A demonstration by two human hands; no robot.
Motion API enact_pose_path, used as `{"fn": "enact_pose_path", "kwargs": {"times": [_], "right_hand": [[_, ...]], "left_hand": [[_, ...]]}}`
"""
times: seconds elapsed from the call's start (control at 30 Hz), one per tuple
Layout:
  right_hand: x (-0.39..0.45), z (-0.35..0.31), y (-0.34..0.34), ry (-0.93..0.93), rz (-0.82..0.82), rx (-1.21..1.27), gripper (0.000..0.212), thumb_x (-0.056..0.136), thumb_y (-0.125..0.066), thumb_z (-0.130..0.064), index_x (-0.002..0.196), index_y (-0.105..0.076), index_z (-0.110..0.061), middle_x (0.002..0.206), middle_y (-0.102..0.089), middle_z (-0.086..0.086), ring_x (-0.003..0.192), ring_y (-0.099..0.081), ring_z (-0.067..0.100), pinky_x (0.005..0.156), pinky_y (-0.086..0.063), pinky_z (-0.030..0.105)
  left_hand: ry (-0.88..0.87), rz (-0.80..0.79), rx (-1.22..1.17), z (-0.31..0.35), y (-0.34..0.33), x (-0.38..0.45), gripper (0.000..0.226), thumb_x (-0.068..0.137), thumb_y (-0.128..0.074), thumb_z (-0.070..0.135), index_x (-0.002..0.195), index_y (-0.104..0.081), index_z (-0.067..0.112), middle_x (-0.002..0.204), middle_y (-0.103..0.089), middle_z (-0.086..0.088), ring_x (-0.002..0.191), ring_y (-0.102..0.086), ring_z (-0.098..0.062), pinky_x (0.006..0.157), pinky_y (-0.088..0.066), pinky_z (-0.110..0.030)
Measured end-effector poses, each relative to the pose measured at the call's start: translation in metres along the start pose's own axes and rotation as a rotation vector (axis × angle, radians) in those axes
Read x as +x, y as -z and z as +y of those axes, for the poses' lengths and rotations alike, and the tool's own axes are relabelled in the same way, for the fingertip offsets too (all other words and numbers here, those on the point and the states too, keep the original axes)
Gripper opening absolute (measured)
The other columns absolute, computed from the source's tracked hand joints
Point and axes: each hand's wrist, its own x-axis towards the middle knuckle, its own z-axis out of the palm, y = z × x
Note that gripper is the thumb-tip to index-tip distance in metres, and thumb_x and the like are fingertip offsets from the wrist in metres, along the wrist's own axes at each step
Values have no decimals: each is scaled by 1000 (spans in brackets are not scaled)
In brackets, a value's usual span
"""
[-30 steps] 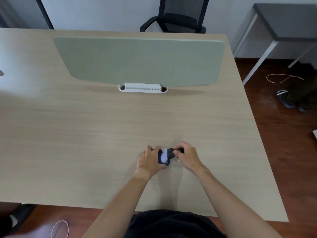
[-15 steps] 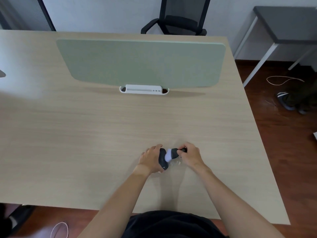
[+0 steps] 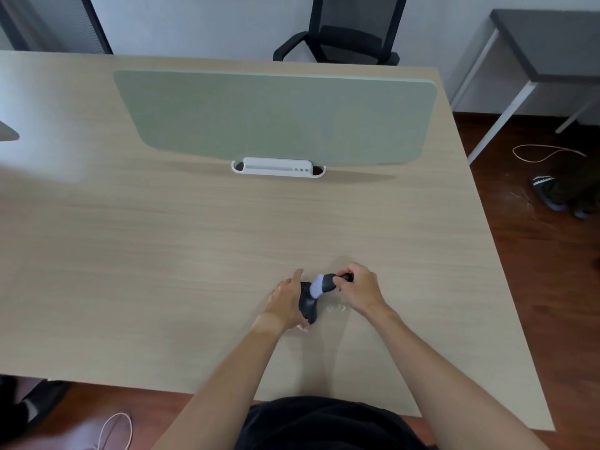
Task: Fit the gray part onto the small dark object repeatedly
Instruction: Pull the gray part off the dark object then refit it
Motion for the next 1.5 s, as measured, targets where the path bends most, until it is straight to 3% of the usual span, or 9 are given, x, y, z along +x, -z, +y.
{"fn": "enact_pose_path", "kwargs": {"times": [0.17,0.3,0.43,0.63,0.73,0.9,1.17,1.37,1.5], "right_hand": [[-7,-12,-27,20,-182,-24,11,85,-69,-21,94,-70,-15,90,-66,1,78,-61,15,64,-48,26],[-7,-1,-20,-3,7,-156,12,85,-66,-25,96,-67,-19,95,-68,1,87,-65,23,77,-57,41],[-8,-5,-5,48,89,-78,9,83,-66,-21,89,-68,-14,83,-67,-1,79,-63,20,70,-54,36],[-16,-23,-25,53,-210,-41,12,78,-73,-21,88,-73,-13,77,-65,-4,66,-59,8,58,-45,21],[-13,-18,-27,7,-89,-88,14,80,-70,-25,92,-71,-17,85,-67,-4,79,-65,18,69,-56,34],[-11,-10,-7,-9,182,-142,10,85,-65,-22,91,-67,-14,84,-65,-3,80,-64,22,68,-53,35],[-21,-17,-30,-8,-95,78,10,73,-74,-26,75,-68,-18,75,-68,-2,65,-62,13,61,-52,28],[-16,-6,-17,-77,148,-117,16,77,-69,-31,82,-63,-17,86,-67,-1,79,-64,21,65,-54,35],[-19,-14,-16,-68,102,35,18,72,-74,-31,76,-65,-17,81,-69,-2,72,-65,15,57,-53,29]], "left_hand": [[-14,-56,-12,0,3,-1,142,48,-94,16,151,3,28,141,-44,-6,132,-42,-31,102,-45,-40],[-12,-59,3,-1,3,-3,143,48,-94,15,152,4,25,143,-43,-5,131,-44,-30,102,-46,-40],[-15,-46,-4,-1,4,-5,146,45,-95,16,150,5,30,140,-46,-4,129,-47,-30,100,-48,-42],[-22,-61,-29,-3,3,-1,150,39,-96,18,148,6,35,138,-49,-3,123,-51,-29,97,-50,-42],[-12,-47,-44,-3,4,-6,147,43,-96,17,151,4,26,138,-47,-7,128,-47,-30,99,-48,-40],[-4,-14,-65,-6,0,-8,144,46,-95,17,152,1,21,142,-44,-7,131,-43,-29,101,-46,-37],[-6,-14,-102,-8,-1,-9,142,48,-94,13,151,3,23,134,-48,-7,129,-45,-29,94,-48,-35],[12,-1,-95,-5,0,-14,142,47,-94,16,152,1,19,140,-44,-7,130,-43,-28,97,-46,-34],[21,6,-117,-4,0,-15,147,48,-95,16,152,8,18,139,-45,-7,131,-42,-28,101,-45,-37]]}}
